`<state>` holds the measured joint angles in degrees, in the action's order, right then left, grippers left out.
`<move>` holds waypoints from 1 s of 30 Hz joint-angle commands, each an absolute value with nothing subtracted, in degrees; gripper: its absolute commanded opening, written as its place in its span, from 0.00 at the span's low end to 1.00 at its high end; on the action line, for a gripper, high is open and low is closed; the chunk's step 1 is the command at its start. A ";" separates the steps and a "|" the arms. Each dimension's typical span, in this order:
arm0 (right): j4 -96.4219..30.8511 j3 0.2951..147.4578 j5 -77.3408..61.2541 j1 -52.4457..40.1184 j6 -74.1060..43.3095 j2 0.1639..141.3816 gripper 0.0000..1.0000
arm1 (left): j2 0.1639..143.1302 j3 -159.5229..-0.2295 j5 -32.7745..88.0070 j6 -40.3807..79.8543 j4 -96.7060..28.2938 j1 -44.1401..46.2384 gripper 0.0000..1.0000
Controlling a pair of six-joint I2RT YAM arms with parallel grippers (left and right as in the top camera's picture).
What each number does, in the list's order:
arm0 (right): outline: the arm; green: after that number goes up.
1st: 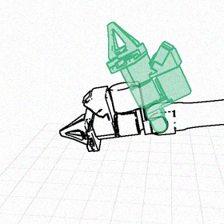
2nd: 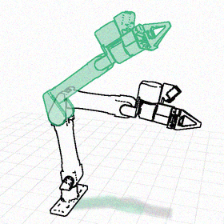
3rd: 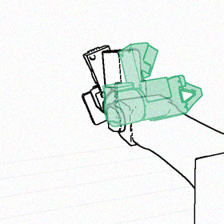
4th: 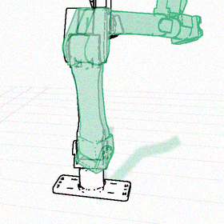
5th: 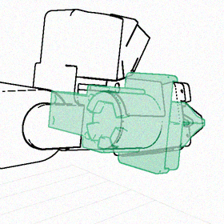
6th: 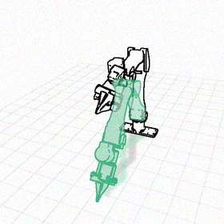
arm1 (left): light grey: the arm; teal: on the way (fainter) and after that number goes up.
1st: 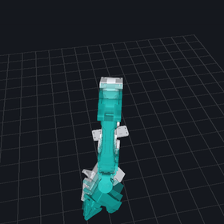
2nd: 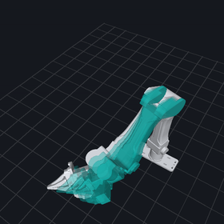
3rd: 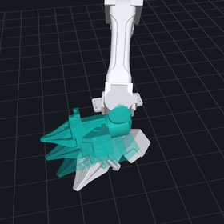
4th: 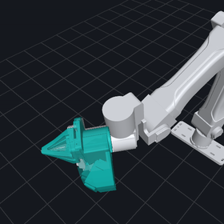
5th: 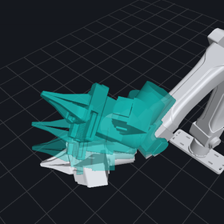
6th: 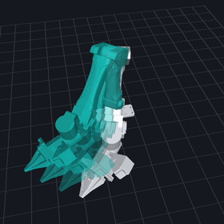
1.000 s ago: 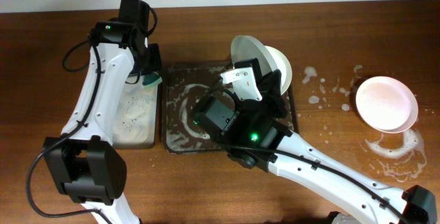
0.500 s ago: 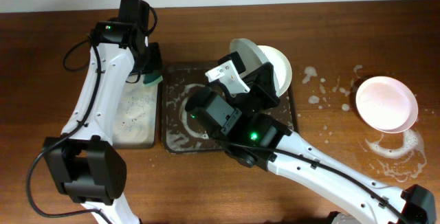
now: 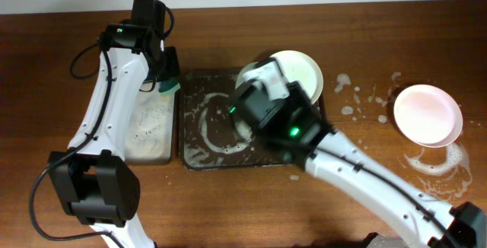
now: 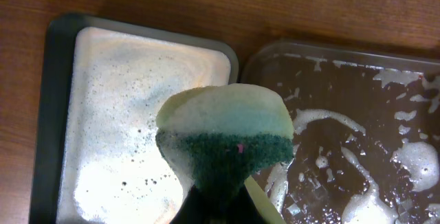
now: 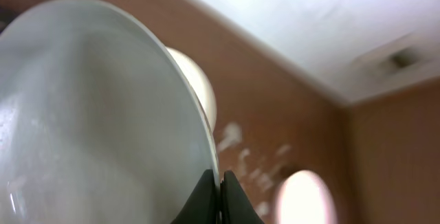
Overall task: Clean dirty plates on tray and stack at the side
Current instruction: 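Lift the pale green plate with the right gripper and carry it right, then set the pale green plate onto the pink plate and release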
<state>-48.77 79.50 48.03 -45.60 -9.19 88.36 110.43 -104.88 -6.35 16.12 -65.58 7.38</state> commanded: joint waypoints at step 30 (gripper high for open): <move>-47.37 71.61 -1.61 51.83 -20.23 87.94 0.04 | 109.69 -104.66 -6.17 16.69 -63.24 7.49 0.01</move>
